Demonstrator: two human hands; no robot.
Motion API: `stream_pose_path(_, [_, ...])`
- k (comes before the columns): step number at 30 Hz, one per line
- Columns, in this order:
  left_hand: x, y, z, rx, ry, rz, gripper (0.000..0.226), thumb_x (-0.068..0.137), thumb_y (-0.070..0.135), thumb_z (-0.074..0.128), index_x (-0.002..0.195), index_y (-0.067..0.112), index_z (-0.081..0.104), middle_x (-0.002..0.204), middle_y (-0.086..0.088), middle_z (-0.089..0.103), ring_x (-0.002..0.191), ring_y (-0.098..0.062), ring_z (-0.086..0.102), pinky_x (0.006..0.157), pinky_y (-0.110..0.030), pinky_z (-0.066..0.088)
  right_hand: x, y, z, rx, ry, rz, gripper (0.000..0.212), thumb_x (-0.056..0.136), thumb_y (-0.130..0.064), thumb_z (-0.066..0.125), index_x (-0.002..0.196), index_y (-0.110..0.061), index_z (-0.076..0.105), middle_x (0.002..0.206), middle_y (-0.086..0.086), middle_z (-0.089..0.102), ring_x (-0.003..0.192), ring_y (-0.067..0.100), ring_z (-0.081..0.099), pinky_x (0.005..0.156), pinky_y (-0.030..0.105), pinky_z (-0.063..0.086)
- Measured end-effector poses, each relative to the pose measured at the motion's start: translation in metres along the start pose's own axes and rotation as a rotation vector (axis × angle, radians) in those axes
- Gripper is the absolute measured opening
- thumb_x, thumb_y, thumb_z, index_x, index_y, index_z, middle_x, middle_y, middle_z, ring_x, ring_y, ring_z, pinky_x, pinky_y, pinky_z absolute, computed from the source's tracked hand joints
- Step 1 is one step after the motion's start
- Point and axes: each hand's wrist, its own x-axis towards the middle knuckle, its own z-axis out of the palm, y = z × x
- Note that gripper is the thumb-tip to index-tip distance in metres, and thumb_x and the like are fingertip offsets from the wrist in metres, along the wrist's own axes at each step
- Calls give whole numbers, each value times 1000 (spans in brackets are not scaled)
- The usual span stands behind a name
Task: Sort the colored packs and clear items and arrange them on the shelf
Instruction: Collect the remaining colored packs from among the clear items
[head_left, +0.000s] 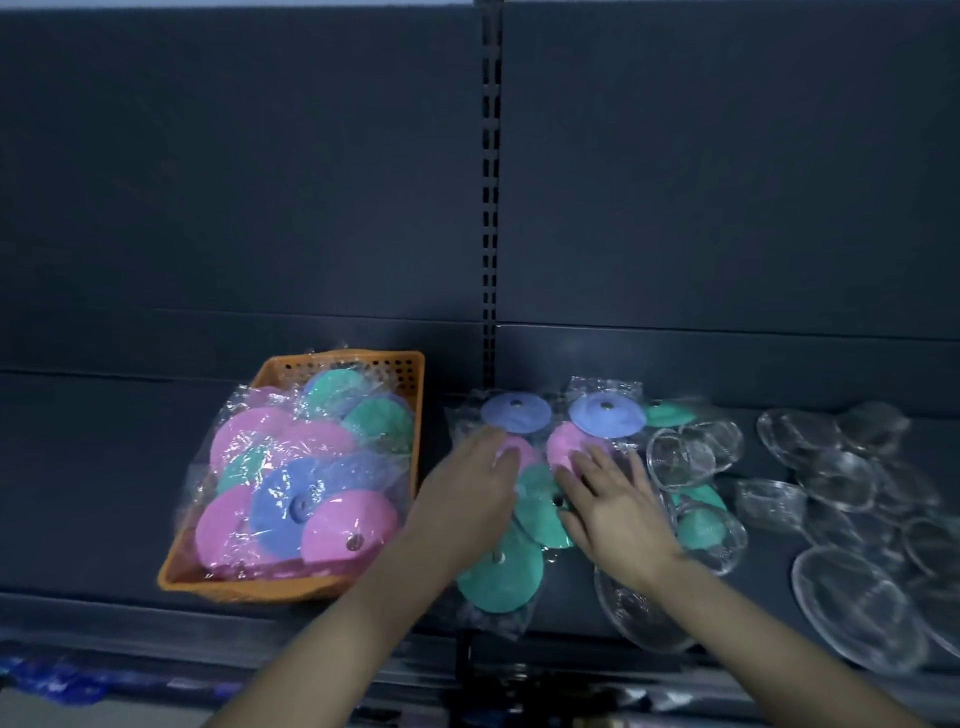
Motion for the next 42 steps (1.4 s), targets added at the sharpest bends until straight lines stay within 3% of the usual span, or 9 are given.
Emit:
stream_pose_path(2, [3, 7, 15, -5, -179, -168, 66, 82, 38, 64, 134, 7, 38, 140, -16, 36, 127, -31, 37, 100, -36, 39, -8, 12, 0, -10, -28, 14, 48, 80, -36, 68, 122, -13, 62, 130, 11, 59, 129, 31, 48, 107, 62, 17])
stream_pose_path(6, [-2, 6, 32, -55, -456, -427, 102, 72, 58, 68, 143, 9, 14, 137, -17, 34, 121, -36, 42, 94, -41, 42, -21, 38, 3, -16, -49, 56, 52, 80, -35, 67, 126, -12, 58, 137, 10, 54, 134, 29, 41, 111, 57, 8])
stream_pose_path(11, [-3, 4, 38, -219, -542, -486, 124, 61, 44, 84, 147, 10, 1, 136, -25, 39, 121, -35, 48, 98, -35, 43, -26, 52, 3, -3, -79, 60, 58, 88, -38, 56, 140, -15, 43, 150, 5, 36, 144, 24, 21, 113, 51, -6])
stream_pose_path(18, [8, -7, 26, -605, -195, -590, 81, 60, 29, 86, 128, 20, 43, 120, 3, 58, 95, -10, 56, 72, -16, 46, -23, 56, -2, 115, 14, 57, 50, 85, -35, 65, 129, -11, 56, 141, 11, 48, 139, 31, 33, 115, 47, 11])
stream_pose_path(21, [16, -10, 18, -603, -48, -674, 61, 59, 28, 85, 110, 20, 53, 98, 8, 58, 85, -11, 53, 67, -22, 40, -13, 59, -4, 191, 85, 82, 50, 85, -29, 66, 128, -6, 54, 143, 16, 45, 141, 35, 28, 117, 45, 19])
stream_pose_path(26, [29, -13, 13, -659, 217, -667, 25, 64, 18, 78, 63, 24, 53, 53, 14, 53, 53, 0, 49, 45, -11, 35, 12, 59, -6, 151, -109, 119, 97, 77, -59, 62, 149, -17, 12, 158, 16, 2, 145, 32, -12, 115, 42, -9])
stream_pose_path(30, [48, -11, 11, -661, 358, -639, 23, 77, 18, 70, 71, 24, 48, 67, 7, 54, 59, -7, 49, 50, -23, 36, 33, 53, -3, 80, -268, 147, 121, 64, -70, 65, 148, -31, -12, 157, 17, -15, 140, 39, -26, 114, 56, -10])
stream_pose_path(35, [66, -12, 10, -576, 370, -450, 10, 93, 7, 51, 95, 16, 46, 76, 8, 55, 66, -7, 54, 51, -12, 37, 43, 55, -4, 102, -295, 185, 106, 73, -61, 62, 150, -26, -2, 156, 23, 0, 142, 45, -5, 117, 53, 0])
stream_pose_path(42, [95, -15, 29, -188, 73, -215, 52, 84, -6, 51, 134, 5, 41, 125, -18, 53, 108, -34, 55, 82, -40, 48, 49, 69, -10, 286, -58, 173, 57, 79, -15, 50, 133, -6, 38, 124, 12, 52, 111, 32, 49, 94, 34, 42])
